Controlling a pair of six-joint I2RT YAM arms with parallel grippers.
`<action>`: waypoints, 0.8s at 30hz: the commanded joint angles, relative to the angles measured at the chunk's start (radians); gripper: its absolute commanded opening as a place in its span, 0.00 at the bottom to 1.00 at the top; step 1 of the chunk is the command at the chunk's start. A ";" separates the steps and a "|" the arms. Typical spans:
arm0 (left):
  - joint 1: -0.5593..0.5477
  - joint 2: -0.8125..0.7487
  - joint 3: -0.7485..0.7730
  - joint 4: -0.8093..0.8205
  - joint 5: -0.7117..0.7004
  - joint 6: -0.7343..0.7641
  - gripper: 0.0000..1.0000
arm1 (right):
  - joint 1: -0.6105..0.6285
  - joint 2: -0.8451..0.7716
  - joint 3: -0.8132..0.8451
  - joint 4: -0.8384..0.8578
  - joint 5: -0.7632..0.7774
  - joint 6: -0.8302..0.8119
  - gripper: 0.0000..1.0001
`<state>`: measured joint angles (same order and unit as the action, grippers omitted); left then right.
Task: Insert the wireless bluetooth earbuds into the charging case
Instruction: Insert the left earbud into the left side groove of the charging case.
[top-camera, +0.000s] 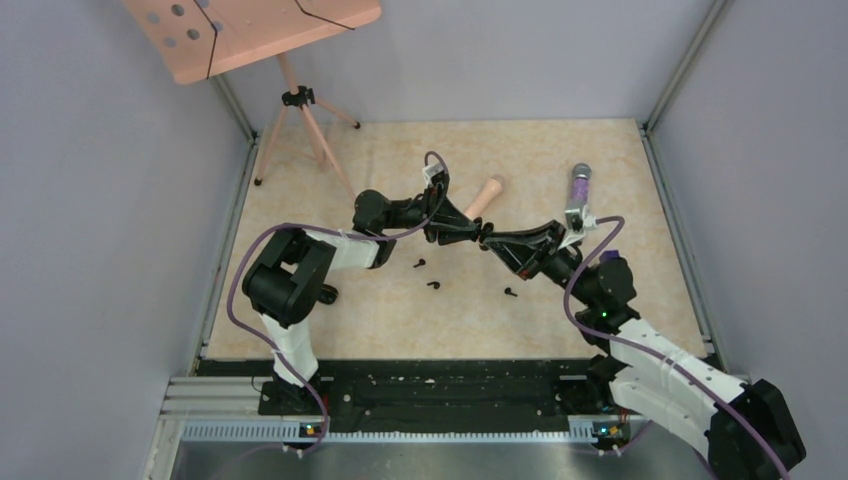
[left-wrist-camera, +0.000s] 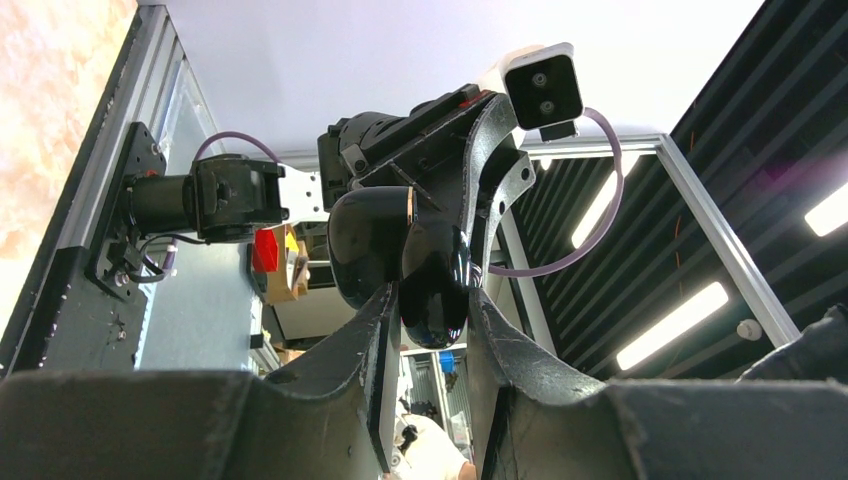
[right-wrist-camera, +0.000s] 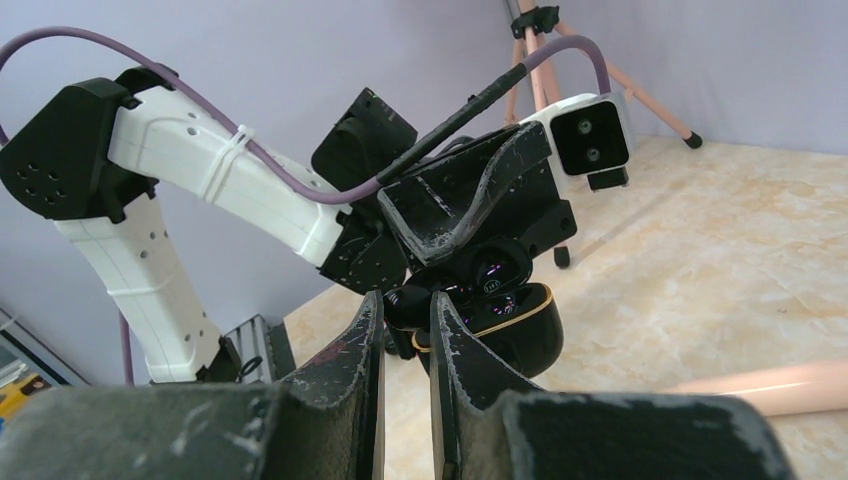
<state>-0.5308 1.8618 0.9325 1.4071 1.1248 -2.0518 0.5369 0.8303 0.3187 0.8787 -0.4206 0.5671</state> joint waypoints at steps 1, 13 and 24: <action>0.000 -0.002 -0.009 0.081 -0.003 -0.004 0.00 | 0.015 0.005 0.041 0.069 0.012 -0.001 0.02; 0.000 -0.004 -0.010 0.091 -0.002 -0.007 0.00 | 0.016 0.061 0.053 0.087 0.017 -0.011 0.02; 0.000 -0.001 -0.010 0.113 -0.002 -0.021 0.00 | 0.017 0.053 0.035 0.061 0.012 -0.023 0.01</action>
<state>-0.5308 1.8618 0.9249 1.4231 1.1282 -2.0579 0.5369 0.8970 0.3359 0.9123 -0.4053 0.5686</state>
